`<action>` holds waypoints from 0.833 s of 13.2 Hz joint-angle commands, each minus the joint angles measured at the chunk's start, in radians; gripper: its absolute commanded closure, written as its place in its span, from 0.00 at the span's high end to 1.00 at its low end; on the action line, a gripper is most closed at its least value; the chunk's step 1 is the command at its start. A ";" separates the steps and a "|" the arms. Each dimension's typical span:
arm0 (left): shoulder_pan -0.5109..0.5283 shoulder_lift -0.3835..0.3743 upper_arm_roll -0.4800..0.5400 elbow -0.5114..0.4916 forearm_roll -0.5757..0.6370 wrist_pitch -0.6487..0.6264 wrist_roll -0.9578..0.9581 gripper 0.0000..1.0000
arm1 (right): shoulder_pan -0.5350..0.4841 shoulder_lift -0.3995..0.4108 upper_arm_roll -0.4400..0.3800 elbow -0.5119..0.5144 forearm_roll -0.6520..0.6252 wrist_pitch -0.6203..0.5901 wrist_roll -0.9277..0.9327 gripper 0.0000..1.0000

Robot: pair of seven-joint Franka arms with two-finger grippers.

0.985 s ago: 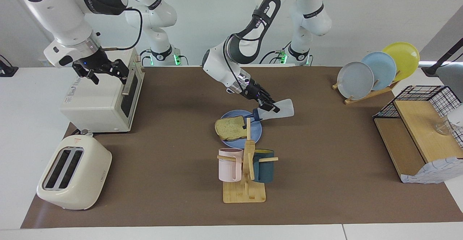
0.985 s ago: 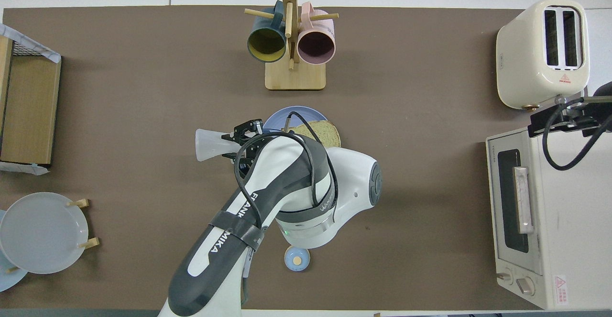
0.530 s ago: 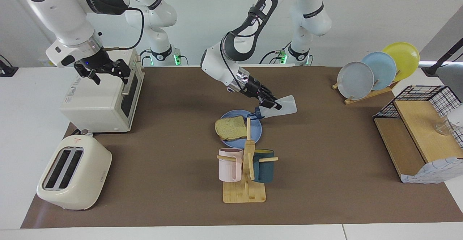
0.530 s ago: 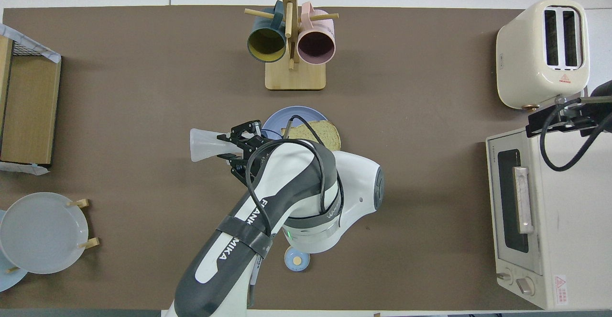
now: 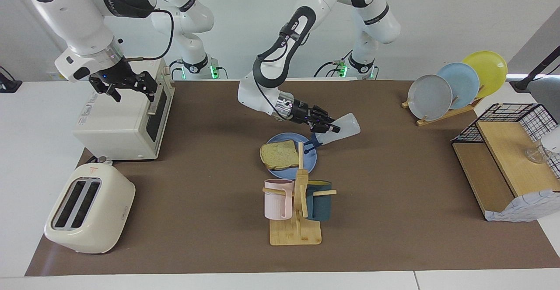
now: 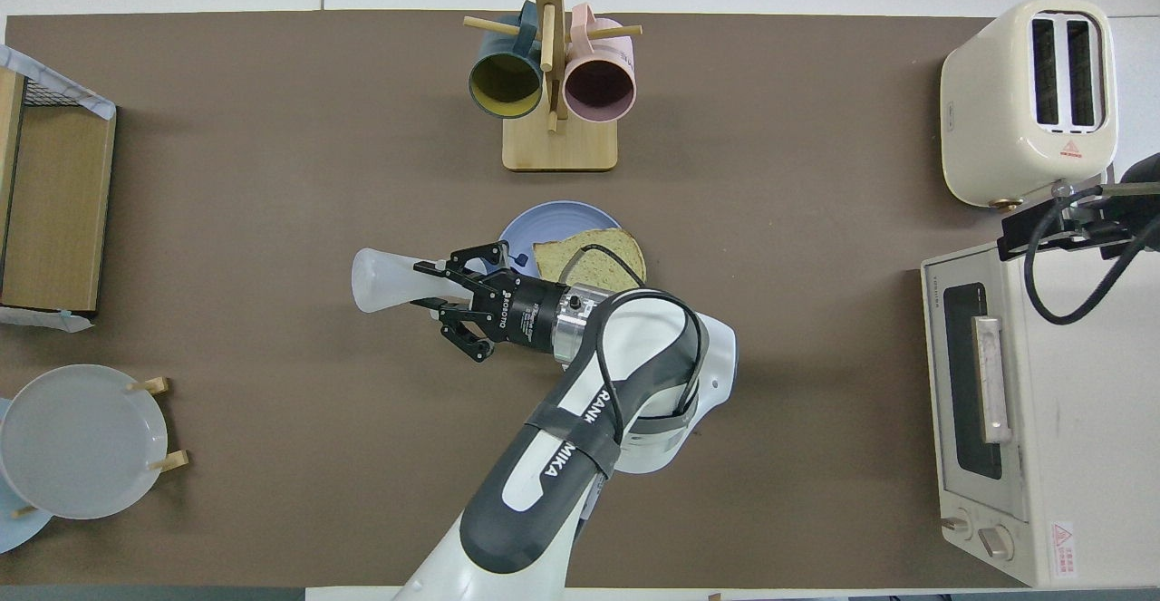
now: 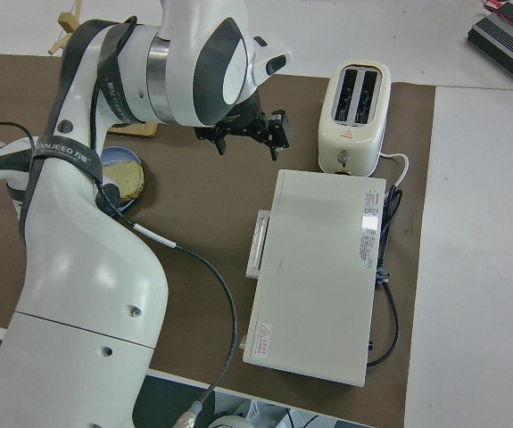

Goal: Put bread on plate and add seasoning
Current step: 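Tilt the bottle over the bread and squeeze with the left gripper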

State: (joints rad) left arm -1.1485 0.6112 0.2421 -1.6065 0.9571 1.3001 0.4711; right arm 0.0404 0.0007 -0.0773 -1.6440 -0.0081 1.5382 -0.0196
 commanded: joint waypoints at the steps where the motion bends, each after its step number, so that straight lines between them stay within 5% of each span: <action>1: -0.033 0.079 0.017 0.040 0.060 -0.074 0.006 0.00 | -0.010 -0.011 0.005 -0.010 -0.006 0.005 -0.019 1.00; 11: -0.131 0.078 0.014 0.045 0.088 -0.067 0.007 0.00 | -0.010 -0.011 0.005 -0.010 -0.006 0.005 -0.019 1.00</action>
State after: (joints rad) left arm -1.2705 0.6772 0.2427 -1.5829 1.0394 1.2466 0.4707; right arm 0.0404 0.0007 -0.0773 -1.6440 -0.0081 1.5382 -0.0196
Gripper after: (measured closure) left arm 0.639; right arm 0.000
